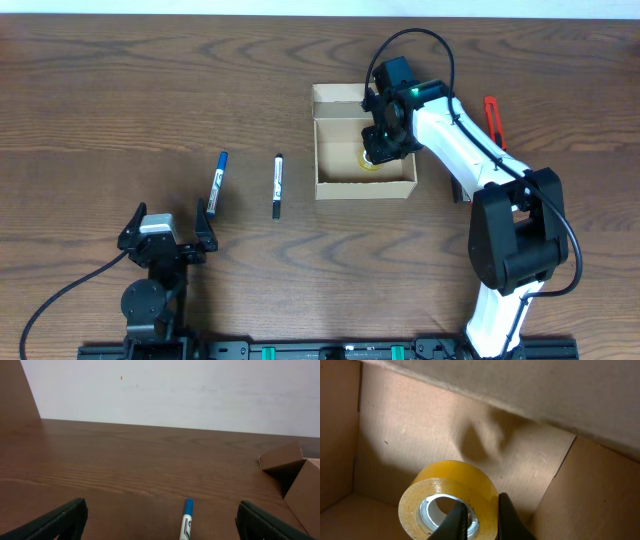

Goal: Pack container
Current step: 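Carry the tape roll into the box and release it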

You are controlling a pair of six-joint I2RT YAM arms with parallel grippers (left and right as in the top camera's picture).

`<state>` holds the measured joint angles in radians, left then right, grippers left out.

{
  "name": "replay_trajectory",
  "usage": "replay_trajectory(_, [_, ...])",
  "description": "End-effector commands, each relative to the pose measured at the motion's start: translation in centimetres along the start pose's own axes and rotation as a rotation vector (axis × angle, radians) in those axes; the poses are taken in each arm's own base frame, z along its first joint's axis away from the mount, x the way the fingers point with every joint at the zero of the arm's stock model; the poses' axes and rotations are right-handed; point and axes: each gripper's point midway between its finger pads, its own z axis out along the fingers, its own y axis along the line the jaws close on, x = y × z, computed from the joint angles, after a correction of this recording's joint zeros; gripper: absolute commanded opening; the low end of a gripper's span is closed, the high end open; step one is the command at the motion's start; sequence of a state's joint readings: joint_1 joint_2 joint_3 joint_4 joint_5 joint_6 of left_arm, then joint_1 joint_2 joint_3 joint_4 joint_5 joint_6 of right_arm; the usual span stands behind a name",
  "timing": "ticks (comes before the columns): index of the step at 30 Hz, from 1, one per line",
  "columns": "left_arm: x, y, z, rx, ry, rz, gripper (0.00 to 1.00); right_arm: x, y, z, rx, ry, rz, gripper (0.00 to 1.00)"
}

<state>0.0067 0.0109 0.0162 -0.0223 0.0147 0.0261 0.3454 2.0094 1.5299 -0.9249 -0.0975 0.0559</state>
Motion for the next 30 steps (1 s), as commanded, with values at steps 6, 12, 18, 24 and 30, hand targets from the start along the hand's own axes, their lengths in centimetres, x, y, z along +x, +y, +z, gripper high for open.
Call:
replay_trajectory(6, [1.7, 0.2, 0.0, -0.005, 0.059, -0.002, 0.95, 0.1, 0.4, 0.5, -0.001, 0.003, -0.011, 0.05])
replay_trajectory(12, [1.7, 0.2, 0.0, -0.005, 0.058, -0.002, 0.95, 0.1, 0.3, 0.7, -0.002, 0.001, -0.011, 0.04])
replay_trajectory(18, [1.7, 0.2, 0.0, -0.005, 0.059, -0.002, 0.95, 1.0, 0.2, 1.5, -0.001, 0.020, -0.008, 0.04])
replay_trajectory(24, [1.7, 0.2, 0.0, -0.005, 0.059, -0.002, 0.95, 0.9, 0.2, 1.6, -0.002, 0.016, 0.003, 0.12])
replay_trajectory(30, [1.7, 0.2, 0.0, -0.005, 0.059, -0.002, 0.95, 0.8, 0.3, 1.6, -0.006, 0.012, 0.002, 0.32])
